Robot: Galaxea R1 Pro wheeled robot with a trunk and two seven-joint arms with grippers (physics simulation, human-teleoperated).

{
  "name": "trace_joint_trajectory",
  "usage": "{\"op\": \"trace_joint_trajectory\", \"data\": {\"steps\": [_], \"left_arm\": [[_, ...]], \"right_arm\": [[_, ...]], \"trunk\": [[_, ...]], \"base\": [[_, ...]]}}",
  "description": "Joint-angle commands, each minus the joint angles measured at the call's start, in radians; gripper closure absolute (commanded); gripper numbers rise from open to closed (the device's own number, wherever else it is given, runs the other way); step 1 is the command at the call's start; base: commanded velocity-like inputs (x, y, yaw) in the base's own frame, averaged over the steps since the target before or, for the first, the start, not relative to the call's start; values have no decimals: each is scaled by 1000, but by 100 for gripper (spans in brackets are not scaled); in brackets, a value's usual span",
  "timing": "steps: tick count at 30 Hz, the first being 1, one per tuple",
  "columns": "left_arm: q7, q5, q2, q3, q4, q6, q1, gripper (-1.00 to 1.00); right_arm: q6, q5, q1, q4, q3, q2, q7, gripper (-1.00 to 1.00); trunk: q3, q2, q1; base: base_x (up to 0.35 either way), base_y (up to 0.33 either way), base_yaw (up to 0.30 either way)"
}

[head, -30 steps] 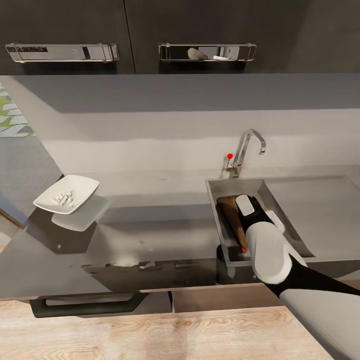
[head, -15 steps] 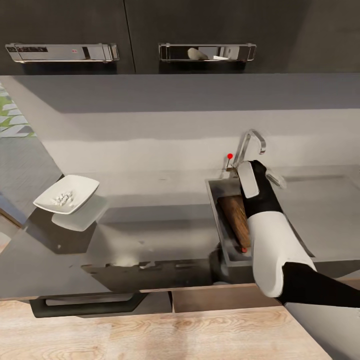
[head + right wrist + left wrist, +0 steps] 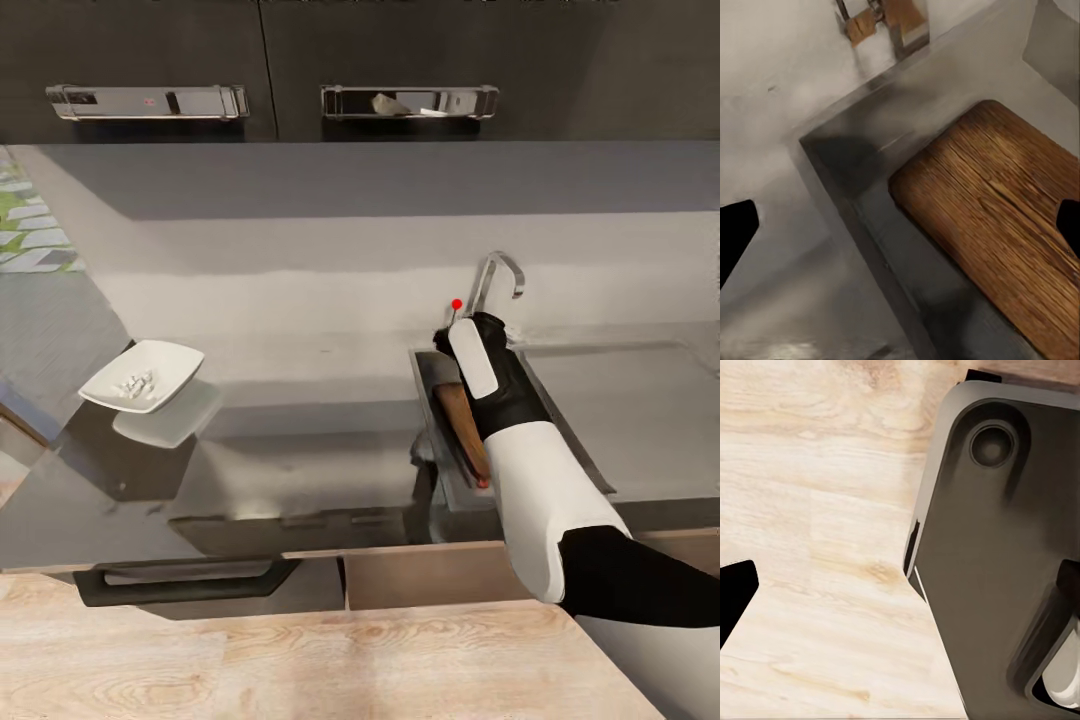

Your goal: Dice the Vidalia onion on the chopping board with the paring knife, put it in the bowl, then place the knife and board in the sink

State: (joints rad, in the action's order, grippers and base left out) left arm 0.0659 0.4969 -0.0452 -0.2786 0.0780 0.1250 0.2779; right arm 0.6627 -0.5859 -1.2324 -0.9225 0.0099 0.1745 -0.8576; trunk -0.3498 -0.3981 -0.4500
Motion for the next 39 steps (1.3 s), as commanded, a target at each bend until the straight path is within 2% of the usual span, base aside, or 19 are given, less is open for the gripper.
{"op": "trace_joint_trajectory", "data": {"steps": [1,8,21,24,28,39], "left_arm": [[0,6,1,-8,3,5,1,-100],[0,6,1,-8,3,5,1,-100],[0,6,1,-8,3,5,1,-100],[0,6,1,-8,3,5,1,-100],[0,6,1,-8,3,5,1,-100],[0,6,1,-8,3,5,1,-100]], "right_arm": [[9,-4,-1,1,5,0,12,-100],[40,-2,-1,12,19,0,48,-100],[48,-1,-1,33,25,0,54,-100],[48,0,-1,41,38,0,55,-100],[47,0,-1,56,81,0,57,-100],[45,0,-1,107,93,0,103,-100]], "trunk": [[-2,-2,0],[-2,-2,0],[-2,-2,0],[-2,-2,0],[-2,-2,0],[-2,-2,0]], "base": [[-320,0,0],[-333,0,0],[-338,0,0],[-338,0,0],[-338,0,0],[-338,0,0]]}}
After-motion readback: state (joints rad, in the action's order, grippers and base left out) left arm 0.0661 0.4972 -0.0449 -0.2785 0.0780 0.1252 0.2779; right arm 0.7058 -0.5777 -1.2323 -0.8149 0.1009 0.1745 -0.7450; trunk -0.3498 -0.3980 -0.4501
